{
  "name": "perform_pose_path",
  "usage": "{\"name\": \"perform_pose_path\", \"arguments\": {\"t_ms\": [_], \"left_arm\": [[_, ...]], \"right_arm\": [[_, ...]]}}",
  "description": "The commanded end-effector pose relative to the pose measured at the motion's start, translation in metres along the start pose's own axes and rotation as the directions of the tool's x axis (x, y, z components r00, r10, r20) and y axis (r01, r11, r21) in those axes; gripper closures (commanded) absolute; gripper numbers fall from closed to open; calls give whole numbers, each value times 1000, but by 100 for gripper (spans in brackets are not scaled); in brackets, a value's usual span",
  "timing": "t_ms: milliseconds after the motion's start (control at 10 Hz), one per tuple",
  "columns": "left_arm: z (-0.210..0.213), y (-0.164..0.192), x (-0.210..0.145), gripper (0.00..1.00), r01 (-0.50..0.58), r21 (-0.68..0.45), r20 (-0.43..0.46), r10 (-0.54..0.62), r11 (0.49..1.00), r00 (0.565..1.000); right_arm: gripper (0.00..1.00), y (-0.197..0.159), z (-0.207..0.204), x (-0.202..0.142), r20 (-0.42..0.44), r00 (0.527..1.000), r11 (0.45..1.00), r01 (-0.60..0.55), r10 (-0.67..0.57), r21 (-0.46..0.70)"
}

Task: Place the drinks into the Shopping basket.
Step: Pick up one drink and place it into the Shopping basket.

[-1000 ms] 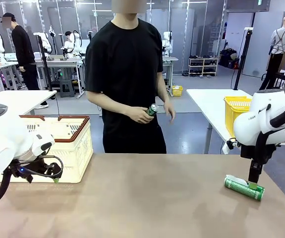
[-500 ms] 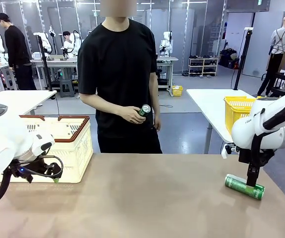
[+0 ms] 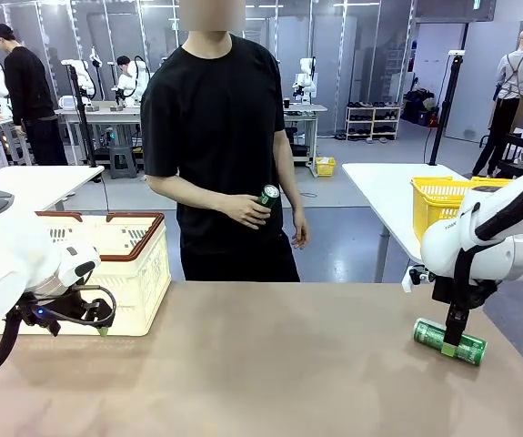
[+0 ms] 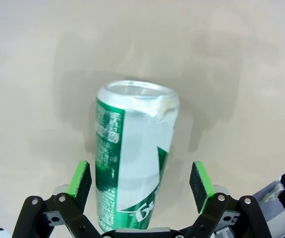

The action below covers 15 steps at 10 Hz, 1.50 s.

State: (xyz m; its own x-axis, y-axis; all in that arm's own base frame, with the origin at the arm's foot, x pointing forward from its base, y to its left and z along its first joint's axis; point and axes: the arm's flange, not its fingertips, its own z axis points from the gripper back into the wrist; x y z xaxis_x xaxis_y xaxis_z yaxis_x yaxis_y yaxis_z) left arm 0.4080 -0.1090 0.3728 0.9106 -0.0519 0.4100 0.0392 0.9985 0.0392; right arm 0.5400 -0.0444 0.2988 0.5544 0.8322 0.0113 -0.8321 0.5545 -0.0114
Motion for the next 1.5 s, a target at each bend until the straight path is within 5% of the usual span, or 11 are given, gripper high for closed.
{"name": "perform_pose_path", "arguments": {"t_ms": [0,1100,1400], "left_arm": [[-1,0,-1,0,14,5,-4,-14,1000,1000],[-1,0,-1,0,14,5,-4,-14,1000,1000],[-1,0,-1,0,14,5,-4,-14,1000,1000]], "right_arm": [[0,-6,-4,-2,50,999,1000,-7,7,-12],[88,5,13,8,98,988,989,128,-120,-74],[86,32,50,27,123,954,958,281,-272,-62]]}}
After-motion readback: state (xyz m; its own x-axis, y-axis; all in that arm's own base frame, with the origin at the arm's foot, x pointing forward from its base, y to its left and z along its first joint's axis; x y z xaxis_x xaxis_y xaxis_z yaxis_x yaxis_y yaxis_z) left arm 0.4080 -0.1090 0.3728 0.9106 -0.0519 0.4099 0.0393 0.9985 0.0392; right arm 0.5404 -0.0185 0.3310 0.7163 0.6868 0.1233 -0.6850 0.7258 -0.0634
